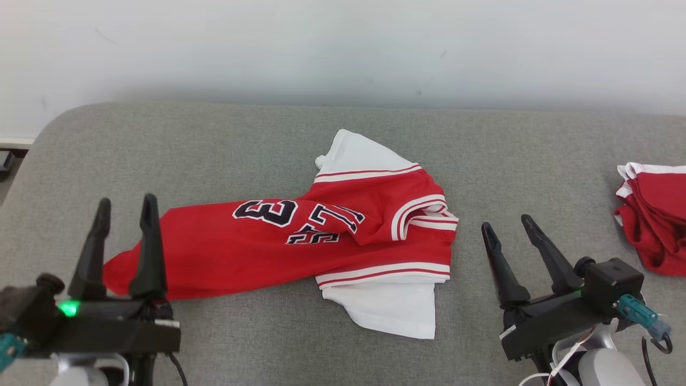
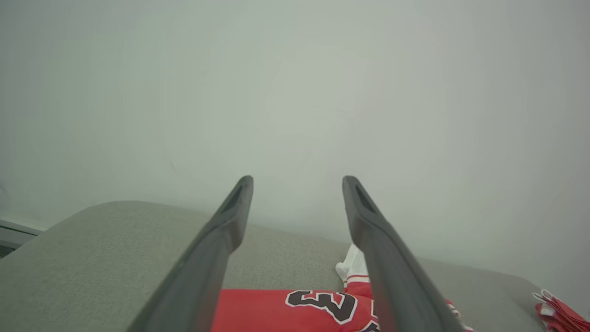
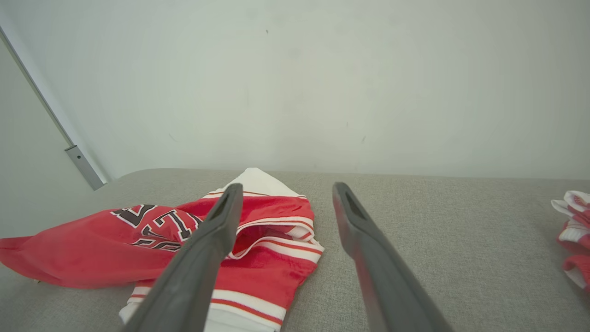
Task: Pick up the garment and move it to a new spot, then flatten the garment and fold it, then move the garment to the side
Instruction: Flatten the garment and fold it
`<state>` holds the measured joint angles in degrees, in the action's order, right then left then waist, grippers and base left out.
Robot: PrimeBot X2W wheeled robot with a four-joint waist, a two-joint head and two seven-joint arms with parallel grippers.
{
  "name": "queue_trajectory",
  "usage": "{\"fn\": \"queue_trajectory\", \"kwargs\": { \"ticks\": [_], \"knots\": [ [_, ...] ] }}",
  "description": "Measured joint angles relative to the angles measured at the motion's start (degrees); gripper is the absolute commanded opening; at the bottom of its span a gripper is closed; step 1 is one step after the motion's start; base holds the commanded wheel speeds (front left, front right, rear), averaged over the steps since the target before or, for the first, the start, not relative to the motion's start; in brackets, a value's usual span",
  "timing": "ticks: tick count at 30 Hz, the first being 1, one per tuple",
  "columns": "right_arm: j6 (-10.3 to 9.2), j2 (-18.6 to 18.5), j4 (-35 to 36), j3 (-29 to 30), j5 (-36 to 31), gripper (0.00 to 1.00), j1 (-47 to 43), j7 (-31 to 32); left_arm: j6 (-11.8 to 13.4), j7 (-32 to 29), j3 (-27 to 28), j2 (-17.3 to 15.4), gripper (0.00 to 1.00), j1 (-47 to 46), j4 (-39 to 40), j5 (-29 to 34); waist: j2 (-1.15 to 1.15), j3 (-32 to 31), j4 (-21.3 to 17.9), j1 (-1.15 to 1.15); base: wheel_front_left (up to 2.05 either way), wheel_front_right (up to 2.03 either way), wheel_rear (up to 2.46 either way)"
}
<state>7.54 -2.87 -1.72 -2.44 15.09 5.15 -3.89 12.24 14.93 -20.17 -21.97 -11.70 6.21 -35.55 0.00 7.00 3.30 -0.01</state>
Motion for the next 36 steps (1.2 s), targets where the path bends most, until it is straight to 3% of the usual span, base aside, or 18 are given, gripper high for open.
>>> {"fn": "queue_trajectory", "kwargs": {
  "ticks": [4, 10, 15, 23, 36],
  "knots": [
    [0.00, 0.01, -0.33, 0.82, 0.53, 1.00, -0.20, -0.41, -4.10, 0.00, 2.35, 2.85, 1.00, 4.27, 0.35, 1.31, 0.00, -0.82, 0.19, 0.00, 0.00, 0.00, 0.00],
    [0.00, 0.01, -0.78, 1.96, 0.88, 1.00, -1.72, -0.57, -8.26, 0.00, 3.55, 3.64, 1.00, 10.54, -1.53, 2.53, 0.00, -1.85, 0.27, 0.00, 0.00, 0.00, 0.00],
    [0.00, 0.01, -0.41, 2.46, 0.56, 1.00, -3.25, 0.12, -9.35, 0.00, 5.06, 4.03, 1.00, 13.63, -2.04, 2.92, 0.00, -2.01, 0.44, 0.00, 0.00, 0.00, 0.00],
    [0.00, 0.00, -0.18, 2.89, 0.46, 1.00, -5.00, -0.09, -11.27, -0.01, 4.61, 1.91, 1.00, 14.83, -2.66, 6.88, 0.00, -2.00, 0.26, 0.00, 0.00, 0.00, 0.00],
    [0.00, 0.01, 0.00, 2.37, 0.41, 1.00, -4.95, -0.12, -11.03, -1.09, 2.77, 2.02, 1.00, 14.42, -2.88, 7.89, 0.00, -2.22, -0.35, 0.01, 0.00, 0.00, 0.00]
  ]
}}
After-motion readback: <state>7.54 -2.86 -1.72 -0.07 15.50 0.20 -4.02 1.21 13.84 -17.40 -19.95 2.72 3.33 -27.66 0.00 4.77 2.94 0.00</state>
